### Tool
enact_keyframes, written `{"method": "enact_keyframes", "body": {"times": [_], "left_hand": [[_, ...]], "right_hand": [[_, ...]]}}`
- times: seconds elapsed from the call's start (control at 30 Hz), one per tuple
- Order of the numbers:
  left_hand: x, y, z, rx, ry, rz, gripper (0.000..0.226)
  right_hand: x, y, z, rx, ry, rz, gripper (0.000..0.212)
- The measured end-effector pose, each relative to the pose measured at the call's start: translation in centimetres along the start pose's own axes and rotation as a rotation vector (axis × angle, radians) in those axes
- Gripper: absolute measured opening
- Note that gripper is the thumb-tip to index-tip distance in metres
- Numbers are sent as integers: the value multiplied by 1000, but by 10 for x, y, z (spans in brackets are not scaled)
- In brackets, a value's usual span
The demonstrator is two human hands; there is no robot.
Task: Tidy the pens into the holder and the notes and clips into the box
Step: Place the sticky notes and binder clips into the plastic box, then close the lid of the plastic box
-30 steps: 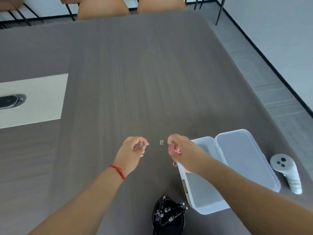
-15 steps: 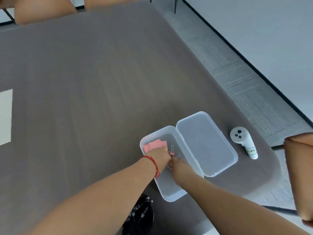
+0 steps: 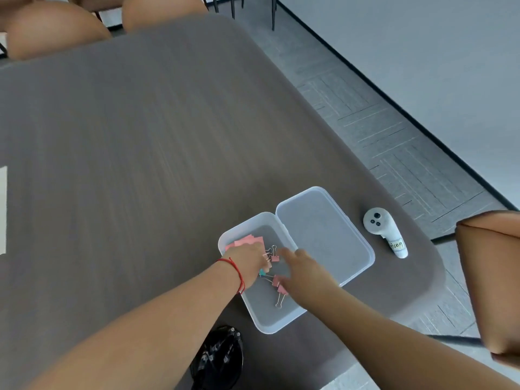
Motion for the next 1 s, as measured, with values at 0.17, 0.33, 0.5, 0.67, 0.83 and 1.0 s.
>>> {"method": "enact_keyframes", "body": {"times": [0.17, 0.33, 0.5, 0.67, 0.83, 1.0], "left_hand": [[17, -46, 18, 56, -11, -267, 25], [15, -81, 33, 199, -286, -365, 20], [-1, -90, 14, 367, -599, -388, 35], [-16, -85, -8, 446, -809, -466, 41], [-9, -91, -12, 466, -878, -447, 50], [-5, -103, -11, 489, -857, -420, 52]], "right_hand": [[77, 5, -63, -97, 168, -347, 43], [89, 35, -102, -356, 151, -137, 69], [90, 44, -104, -394, 347, -24, 72], [121, 14, -98, -351, 339, -233, 56], [132, -54, -48, -26, 223, -421, 33], [105, -82, -3, 137, 136, -434, 37]]}}
Point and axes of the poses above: each hand's wrist, its own y-axis towards the middle knuckle, its own x-axis out of the back of the hand, z = x × y, the point moved 2 cm from there along y, towards the middle knuckle, and after that the axes turned 14 degrees about -x, right-handed, at the moved point
